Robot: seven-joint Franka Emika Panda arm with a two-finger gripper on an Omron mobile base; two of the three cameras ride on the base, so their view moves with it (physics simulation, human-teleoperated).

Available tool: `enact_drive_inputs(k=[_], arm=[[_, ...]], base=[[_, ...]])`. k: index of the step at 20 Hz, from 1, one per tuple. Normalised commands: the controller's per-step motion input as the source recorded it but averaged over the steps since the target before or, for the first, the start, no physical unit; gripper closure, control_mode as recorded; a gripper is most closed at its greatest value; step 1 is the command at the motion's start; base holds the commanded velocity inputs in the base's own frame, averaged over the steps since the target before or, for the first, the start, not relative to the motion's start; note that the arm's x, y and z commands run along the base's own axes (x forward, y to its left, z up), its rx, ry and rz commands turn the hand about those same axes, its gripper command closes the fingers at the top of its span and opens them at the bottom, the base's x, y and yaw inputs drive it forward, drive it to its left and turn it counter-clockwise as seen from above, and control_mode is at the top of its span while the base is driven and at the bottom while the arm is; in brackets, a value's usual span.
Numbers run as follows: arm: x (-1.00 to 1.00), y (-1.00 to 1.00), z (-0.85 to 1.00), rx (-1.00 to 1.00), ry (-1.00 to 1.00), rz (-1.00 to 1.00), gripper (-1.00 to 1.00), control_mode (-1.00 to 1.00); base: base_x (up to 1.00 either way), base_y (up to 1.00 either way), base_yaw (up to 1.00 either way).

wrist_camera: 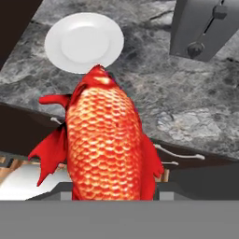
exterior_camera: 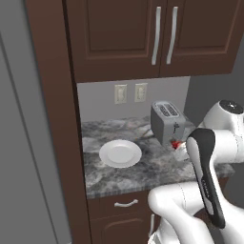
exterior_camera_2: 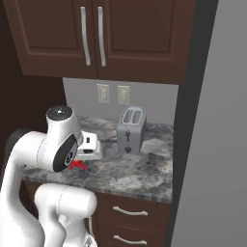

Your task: Place the fish on the top rack of the oven, and slide the tray back inside. Close the oven door.

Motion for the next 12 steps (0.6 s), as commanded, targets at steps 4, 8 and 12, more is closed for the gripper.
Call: enact_drive_inputs(k=[4, 8, 12], arm=[[-0.84, -0.07, -0.28, 0.0, 0.0, 0.0, 1.0, -1.0], [-0.22, 0.03, -0.25, -0.01, -0.01, 0.0, 1.0, -1.0], [0.23, 0.04, -0.16, 0.0, -0.07, 0.0, 1.0, -1.0]], base=[[0.0, 0.0, 0.0], [0.0, 0.0, 0.0], [0.0, 0.0, 0.0]])
